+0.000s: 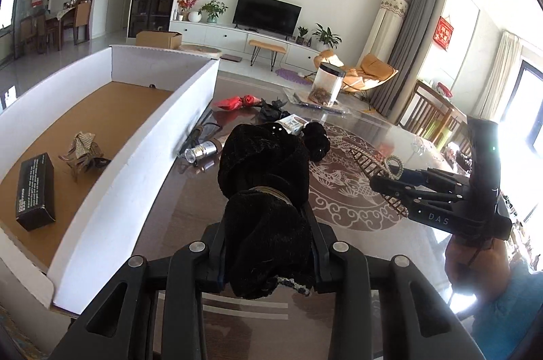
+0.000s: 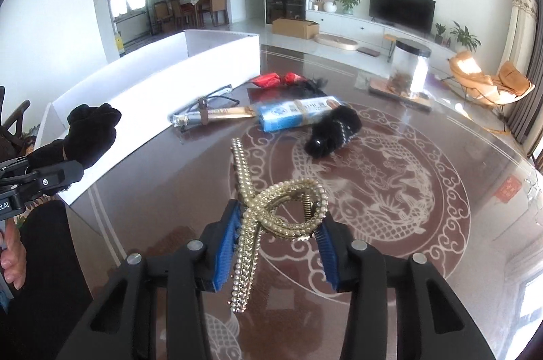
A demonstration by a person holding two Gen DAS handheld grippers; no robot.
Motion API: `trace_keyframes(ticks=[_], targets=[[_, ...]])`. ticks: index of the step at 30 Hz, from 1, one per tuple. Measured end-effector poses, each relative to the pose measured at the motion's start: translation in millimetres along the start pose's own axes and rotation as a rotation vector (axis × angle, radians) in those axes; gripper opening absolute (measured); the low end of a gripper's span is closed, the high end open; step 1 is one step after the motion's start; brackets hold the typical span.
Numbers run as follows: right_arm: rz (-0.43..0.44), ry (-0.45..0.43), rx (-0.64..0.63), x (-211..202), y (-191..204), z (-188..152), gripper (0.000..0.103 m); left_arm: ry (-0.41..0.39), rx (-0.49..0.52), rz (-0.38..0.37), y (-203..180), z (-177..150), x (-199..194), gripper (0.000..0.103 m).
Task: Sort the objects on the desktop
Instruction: 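Carry the claw clip and scrunchie into the cork enclosure with both grippers, then open both grippers to drop the clip and scrunchie in the enclosure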
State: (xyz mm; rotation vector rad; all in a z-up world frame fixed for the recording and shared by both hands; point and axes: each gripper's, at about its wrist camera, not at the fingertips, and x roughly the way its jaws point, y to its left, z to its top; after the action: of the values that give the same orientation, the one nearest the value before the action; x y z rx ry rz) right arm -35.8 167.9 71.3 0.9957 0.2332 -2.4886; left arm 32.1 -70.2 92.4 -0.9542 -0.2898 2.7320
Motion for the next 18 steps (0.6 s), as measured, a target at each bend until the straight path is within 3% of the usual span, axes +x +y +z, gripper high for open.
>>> trace_keyframes(ticks=[4, 10, 13, 16, 18], targets=[[0.110, -0.069, -0.058, 4, 49, 57, 0.044, -0.050, -0.069, 0.102, 52, 39, -32, 0.034], [0.302, -0.121, -0.171, 29, 164, 128, 0.044, 0.015, -0.223, 0.296, 174, 77, -28, 0.034], [0.358, -0.083, -0.254, 60, 229, 141, 0.044, 0.072, -0.248, 0.398, 219, 84, -13, 0.034], [0.373, -0.008, -0.327, 98, 278, 137, 0.044, 0.152, -0.267, 0.434, 247, 80, 5, 0.036], [0.366, 0.041, -0.369, 121, 301, 131, 0.049, 0.218, -0.282, 0.449, 258, 74, 19, 0.048]])
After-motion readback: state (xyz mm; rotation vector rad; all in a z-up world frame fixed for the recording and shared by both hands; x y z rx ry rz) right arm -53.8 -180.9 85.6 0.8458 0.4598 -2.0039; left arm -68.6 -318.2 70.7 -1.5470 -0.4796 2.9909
